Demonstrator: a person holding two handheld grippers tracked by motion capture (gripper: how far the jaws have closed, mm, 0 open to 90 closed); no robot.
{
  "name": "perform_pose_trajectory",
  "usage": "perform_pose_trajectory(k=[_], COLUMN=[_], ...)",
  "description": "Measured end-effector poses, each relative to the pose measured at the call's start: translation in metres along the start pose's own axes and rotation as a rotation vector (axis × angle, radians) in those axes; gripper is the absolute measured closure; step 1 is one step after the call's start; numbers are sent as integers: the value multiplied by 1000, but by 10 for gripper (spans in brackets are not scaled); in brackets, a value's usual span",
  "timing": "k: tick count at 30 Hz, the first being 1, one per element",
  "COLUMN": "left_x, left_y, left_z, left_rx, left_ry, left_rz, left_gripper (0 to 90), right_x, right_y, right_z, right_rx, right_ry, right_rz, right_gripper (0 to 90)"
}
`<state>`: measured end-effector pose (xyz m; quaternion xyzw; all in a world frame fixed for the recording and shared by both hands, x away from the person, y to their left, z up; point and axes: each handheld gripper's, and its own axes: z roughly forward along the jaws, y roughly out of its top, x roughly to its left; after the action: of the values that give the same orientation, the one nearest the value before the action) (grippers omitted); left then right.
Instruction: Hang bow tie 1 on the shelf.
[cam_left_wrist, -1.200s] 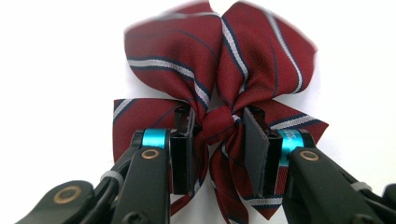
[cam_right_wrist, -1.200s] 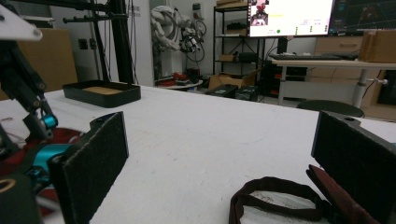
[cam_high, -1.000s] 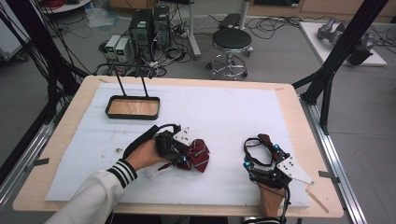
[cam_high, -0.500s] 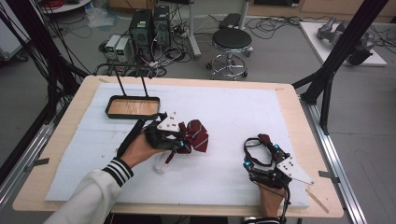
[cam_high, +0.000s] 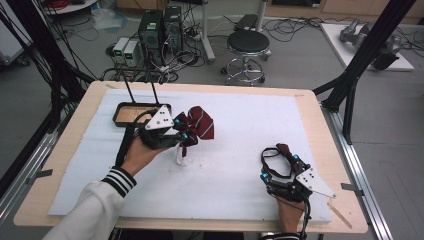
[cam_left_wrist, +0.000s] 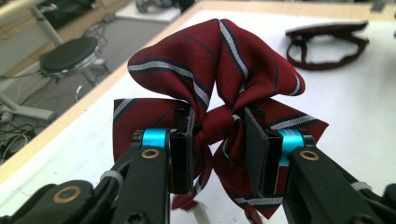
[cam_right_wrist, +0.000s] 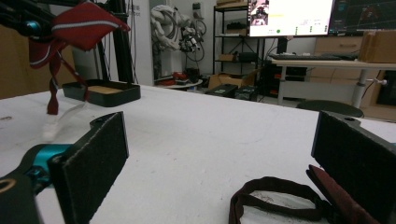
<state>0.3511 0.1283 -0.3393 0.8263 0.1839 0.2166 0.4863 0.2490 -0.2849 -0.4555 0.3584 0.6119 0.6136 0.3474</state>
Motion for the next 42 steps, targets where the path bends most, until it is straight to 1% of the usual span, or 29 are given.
perform_pose_trajectory(k=[1, 4, 6, 8, 10, 15, 16, 17, 23, 28, 36, 42], left_x=[1, 7, 10, 13, 15, 22, 23, 24, 36, 45, 62, 74], left_y=[0, -1, -2, -2, -2, -1, -1, -1, -1, 3, 12, 15], left_z=[-1, -6, -8, -11, -13, -22, -24, -25, -34, -40, -48, -50], left_rx=[-9, -66, -83, -110, -127, -160, -168, -168, -206, -218, -234, -217], left_ry=[6, 27, 43, 56, 71, 110, 121, 122, 143, 167, 229, 260], left_rz=[-5, -44, -50, -63, -81, -91, -101, -102, -164, -172, -174, -179], left_gripper=[660, 660, 659, 660, 659, 660, 660, 660, 660, 660, 660, 660], right_x=[0, 0, 0, 0, 0, 0, 0, 0, 0, 0, 0, 0], right_y=[0, 0, 0, 0, 0, 0, 0, 0, 0, 0, 0, 0], right_z=[0, 0, 0, 0, 0, 0, 0, 0, 0, 0, 0, 0], right_rx=[3, 4, 1, 4, 4, 5, 5, 5, 7, 5, 7, 7], right_ry=[1, 2, 1, 3, 3, 3, 3, 2, 2, 2, -2, -2], right_rz=[5, 7, 2, 8, 8, 8, 8, 7, 9, 6, 10, 11], right_gripper=[30, 30, 30, 29, 29, 29, 29, 29, 29, 30, 30, 30])
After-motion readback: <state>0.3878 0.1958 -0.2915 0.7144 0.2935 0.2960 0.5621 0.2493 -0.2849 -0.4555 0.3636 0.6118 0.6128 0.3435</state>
